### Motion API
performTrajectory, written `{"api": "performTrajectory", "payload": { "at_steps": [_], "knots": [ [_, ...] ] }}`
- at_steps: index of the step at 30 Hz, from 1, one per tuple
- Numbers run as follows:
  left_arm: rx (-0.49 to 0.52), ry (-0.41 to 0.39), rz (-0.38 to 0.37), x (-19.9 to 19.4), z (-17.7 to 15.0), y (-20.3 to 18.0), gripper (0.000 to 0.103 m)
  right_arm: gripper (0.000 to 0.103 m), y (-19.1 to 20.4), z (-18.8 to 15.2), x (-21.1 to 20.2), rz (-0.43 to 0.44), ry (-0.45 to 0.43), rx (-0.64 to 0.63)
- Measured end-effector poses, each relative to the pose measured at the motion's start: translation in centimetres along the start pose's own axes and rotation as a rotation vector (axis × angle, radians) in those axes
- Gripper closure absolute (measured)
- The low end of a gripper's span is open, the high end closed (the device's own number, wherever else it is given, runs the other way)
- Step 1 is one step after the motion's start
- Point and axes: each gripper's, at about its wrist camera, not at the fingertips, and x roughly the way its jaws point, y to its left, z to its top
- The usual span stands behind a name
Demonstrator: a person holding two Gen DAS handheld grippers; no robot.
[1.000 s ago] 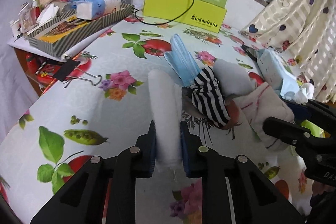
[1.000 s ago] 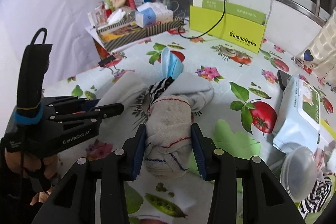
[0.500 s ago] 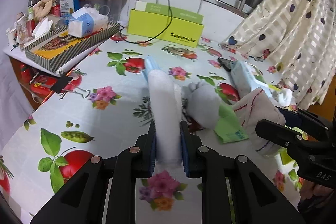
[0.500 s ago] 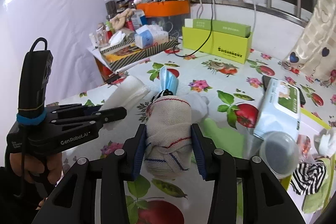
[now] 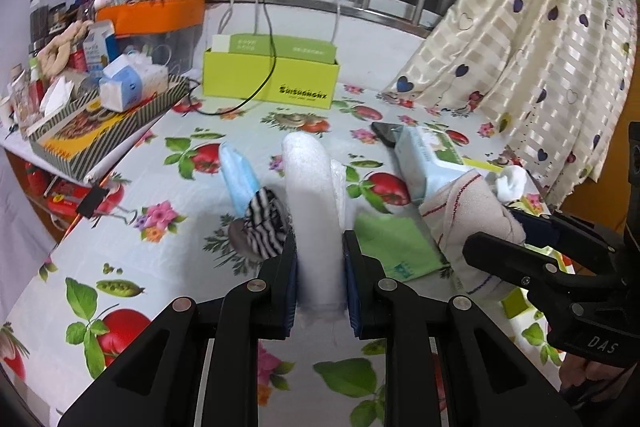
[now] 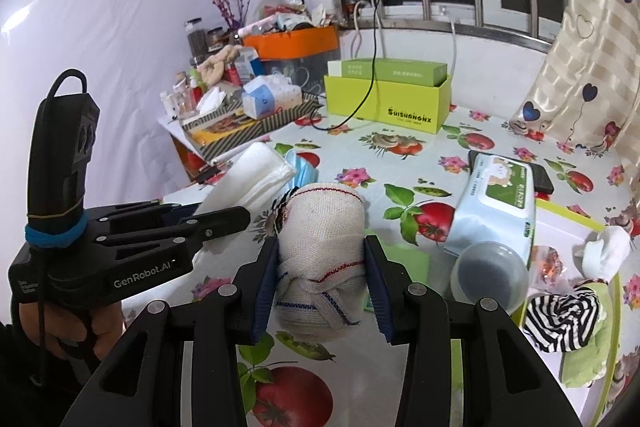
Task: Organize soft objects
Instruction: 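Carry the white towel and rolled sock toward the tray with both tools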
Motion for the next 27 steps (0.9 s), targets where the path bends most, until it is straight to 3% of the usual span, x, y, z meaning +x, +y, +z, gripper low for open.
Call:
{"api": "performTrajectory", "payload": {
  "at_steps": [27],
  "knots": [
    [0.058, -0.041, -0.096, -0.9, 1.1, -4.7, 0.082, 0.062, -1.8, -0.5, -4.5, -0.067, -0.075, 0.034]
  ]
}}
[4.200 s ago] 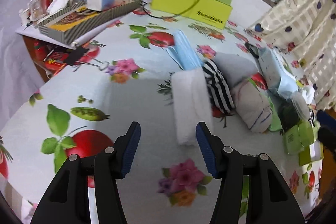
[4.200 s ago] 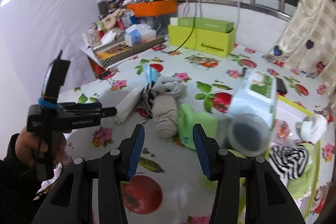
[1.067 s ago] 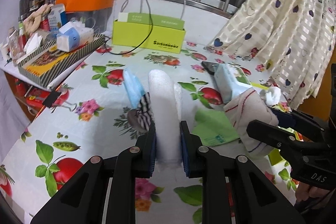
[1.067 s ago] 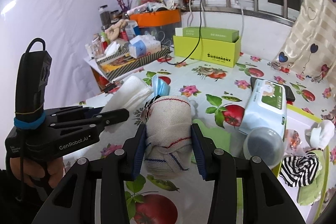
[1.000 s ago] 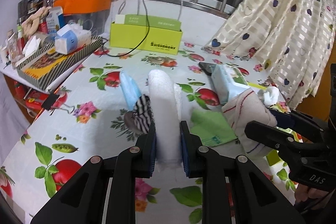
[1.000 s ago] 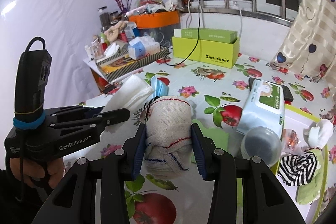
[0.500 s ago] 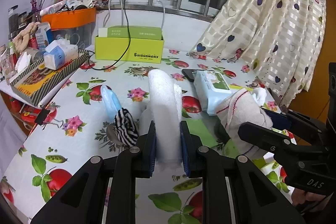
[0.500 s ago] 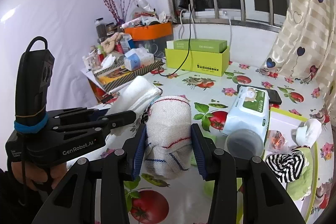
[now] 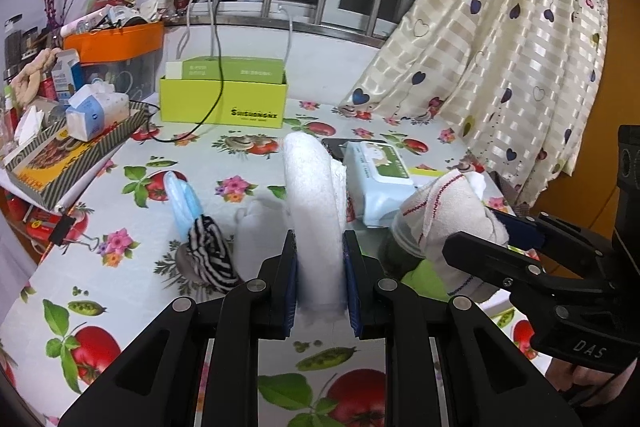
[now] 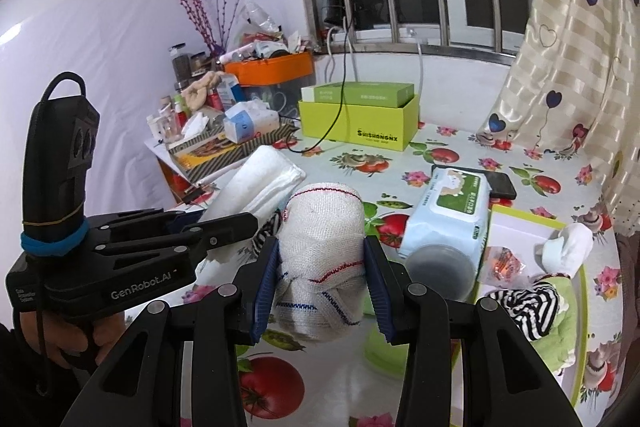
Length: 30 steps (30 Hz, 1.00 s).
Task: Organize soft objects
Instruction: 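Carry the white towel and rolled sock toward the tray with both tools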
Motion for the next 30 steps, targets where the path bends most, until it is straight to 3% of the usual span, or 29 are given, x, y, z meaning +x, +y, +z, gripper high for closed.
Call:
{"api": "performTrajectory", "payload": {
  "at_steps": [30],
  "knots": [
    [0.128, -0.006, -0.136, 1.6, 2.1, -8.5, 0.082, 0.062, -8.7, -1.6, -6.3, -0.193, -0.077, 0.139]
  ]
}}
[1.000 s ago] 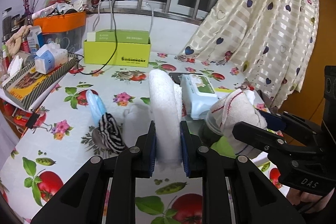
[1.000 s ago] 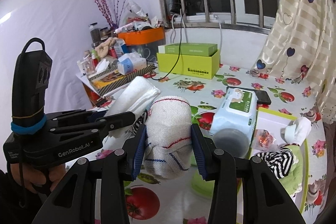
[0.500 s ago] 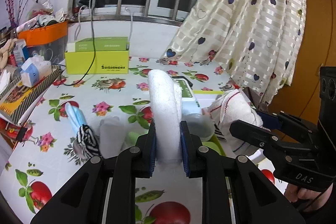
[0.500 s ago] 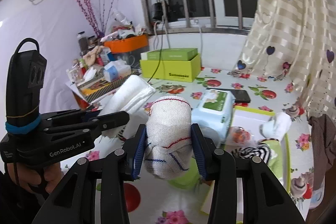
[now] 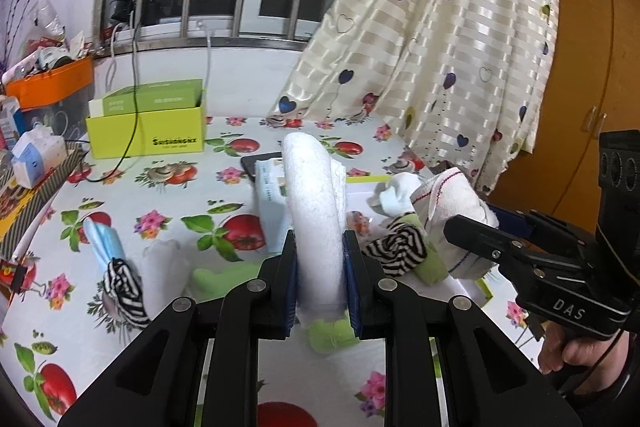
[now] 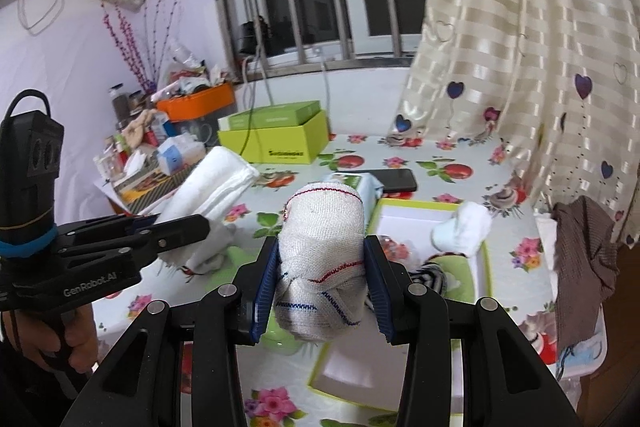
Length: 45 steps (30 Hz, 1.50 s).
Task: Organize soft objects
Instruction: 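Carry the white towel and rolled sock toward the tray with both tools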
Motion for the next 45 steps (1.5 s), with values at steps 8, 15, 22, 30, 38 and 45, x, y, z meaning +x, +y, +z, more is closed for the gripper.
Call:
{"api": "performTrajectory", "payload": {
  "at_steps": [8, 15, 22, 30, 38, 45],
  "knots": [
    [0.028, 0.032, -0.044, 1.4, -0.3, -2.0, 0.082, 0.062, -2.0, -1.1, -0.5, -0.033, 0.016, 0.023],
    [0.069, 0.105, -0.108, 3.5, -1.8, -4.8, 0.082, 0.062, -5.7, -3.5, -0.7, -0.106, 0.071, 0.095],
    [0.086, 0.165, -0.133, 5.4, -2.8, -6.4, 0.082, 0.062, -7.3, -4.8, -1.2, -0.130, 0.094, 0.116],
    [0.098, 0.233, -0.153, 7.6, -3.7, -7.7, 0.082, 0.062, -8.2, -6.1, 0.4, -0.128, 0.171, 0.136],
    [0.115, 0.296, -0.177, 9.5, -4.7, -8.9, 0.082, 0.062, -8.8, -6.9, 1.8, -0.128, 0.215, 0.145],
    [0.105, 0.343, -0.171, 10.9, -5.5, -8.8, 0.082, 0.062, -9.7, -7.1, 3.5, -0.130, 0.230, 0.147]
  ]
}}
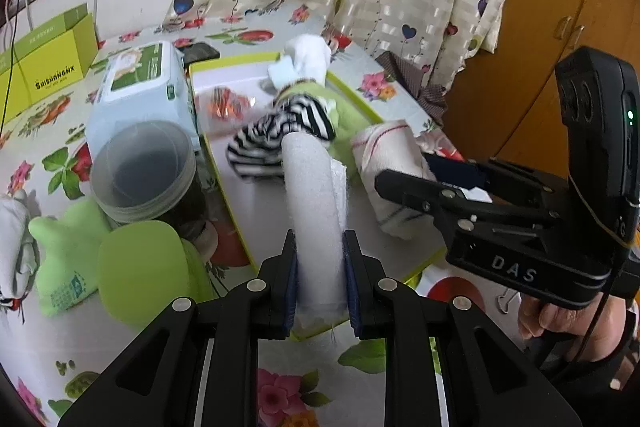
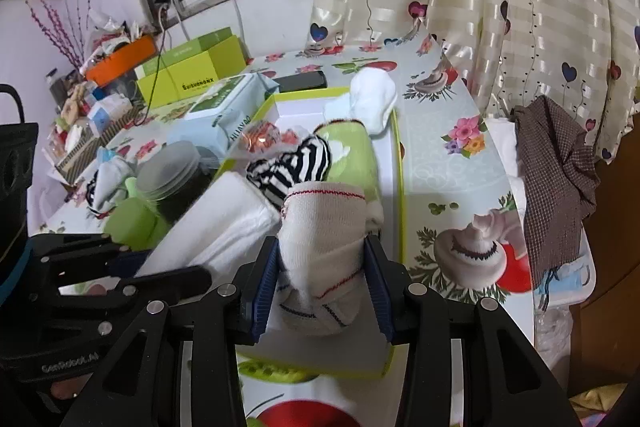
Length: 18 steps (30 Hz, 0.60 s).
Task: Organize soft objects
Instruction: 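Carry the white towel and rolled sock toward the tray with both tools, then lower the rolled sock and white towel into the tray and open both tools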
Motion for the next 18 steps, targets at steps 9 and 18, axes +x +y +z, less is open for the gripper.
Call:
{"api": "performTrajectory", "payload": {
  "at_steps": [9, 18],
  "knots": [
    [-0.011, 0.019, 0.000, 1.1, 0.1, 0.1, 0.082, 0.062, -0.3, 1.8, 1.8, 0.005, -0.011, -0.023],
    [-0.043, -0.019, 0.021, 1.6, 1.4, 0.2, 0.082, 0.062, -0.3, 2.0, 1.5, 0.008, -0.018, -0.022]
  ]
}}
